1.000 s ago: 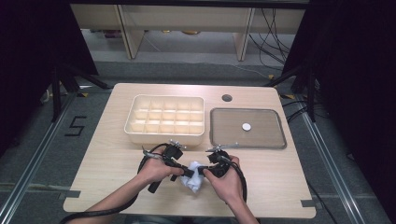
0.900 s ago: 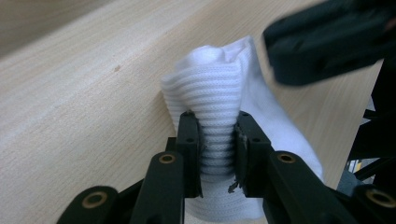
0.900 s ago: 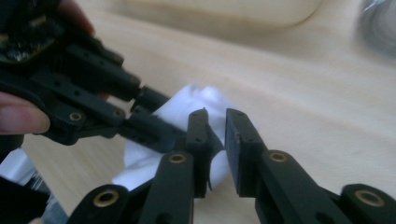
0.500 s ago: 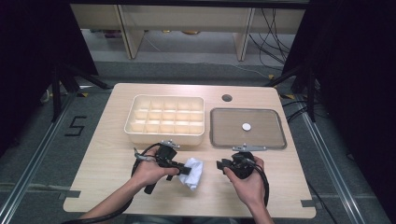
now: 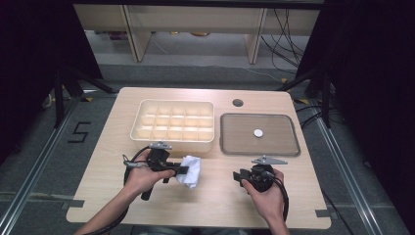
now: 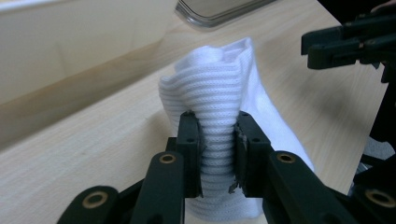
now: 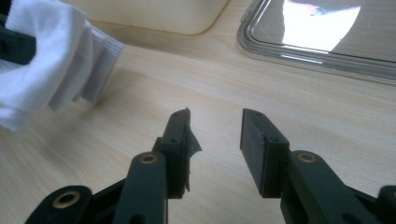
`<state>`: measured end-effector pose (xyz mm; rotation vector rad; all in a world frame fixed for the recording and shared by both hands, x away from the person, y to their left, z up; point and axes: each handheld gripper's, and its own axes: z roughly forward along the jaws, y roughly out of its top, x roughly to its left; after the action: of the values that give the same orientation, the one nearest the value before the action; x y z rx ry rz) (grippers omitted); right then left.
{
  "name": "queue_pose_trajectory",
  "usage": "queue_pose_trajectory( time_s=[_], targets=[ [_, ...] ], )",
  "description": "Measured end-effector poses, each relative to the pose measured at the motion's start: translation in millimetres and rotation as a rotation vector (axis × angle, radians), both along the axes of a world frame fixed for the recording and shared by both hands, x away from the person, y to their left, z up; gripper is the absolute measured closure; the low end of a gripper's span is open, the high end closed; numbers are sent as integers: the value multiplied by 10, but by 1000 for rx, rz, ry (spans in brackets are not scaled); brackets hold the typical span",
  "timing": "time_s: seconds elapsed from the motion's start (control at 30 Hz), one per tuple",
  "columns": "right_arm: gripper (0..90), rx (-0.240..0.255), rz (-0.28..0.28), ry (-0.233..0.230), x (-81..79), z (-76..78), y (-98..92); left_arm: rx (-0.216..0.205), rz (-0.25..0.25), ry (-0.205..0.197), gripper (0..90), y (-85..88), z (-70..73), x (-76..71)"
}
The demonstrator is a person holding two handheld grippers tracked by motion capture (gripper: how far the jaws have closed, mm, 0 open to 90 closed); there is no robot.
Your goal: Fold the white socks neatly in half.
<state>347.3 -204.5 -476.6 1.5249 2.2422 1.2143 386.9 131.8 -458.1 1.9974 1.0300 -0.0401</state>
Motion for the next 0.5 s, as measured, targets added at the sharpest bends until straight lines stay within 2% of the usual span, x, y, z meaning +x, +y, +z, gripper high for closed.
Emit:
queue_pose_trajectory(
  time_s=[0.4, 0.43, 0.5],
  targets=[
    [621, 8, -9, 6, 6, -34, -32, -24, 60, -34, 743, 198, 138, 14],
    [620, 6, -20, 23, -1, -28, -27, -20, 71, -44, 743, 207, 150, 10],
    [620, 15, -4, 4, 15, -49, -20, -23, 75, -51, 743, 229, 169, 8]
  ],
)
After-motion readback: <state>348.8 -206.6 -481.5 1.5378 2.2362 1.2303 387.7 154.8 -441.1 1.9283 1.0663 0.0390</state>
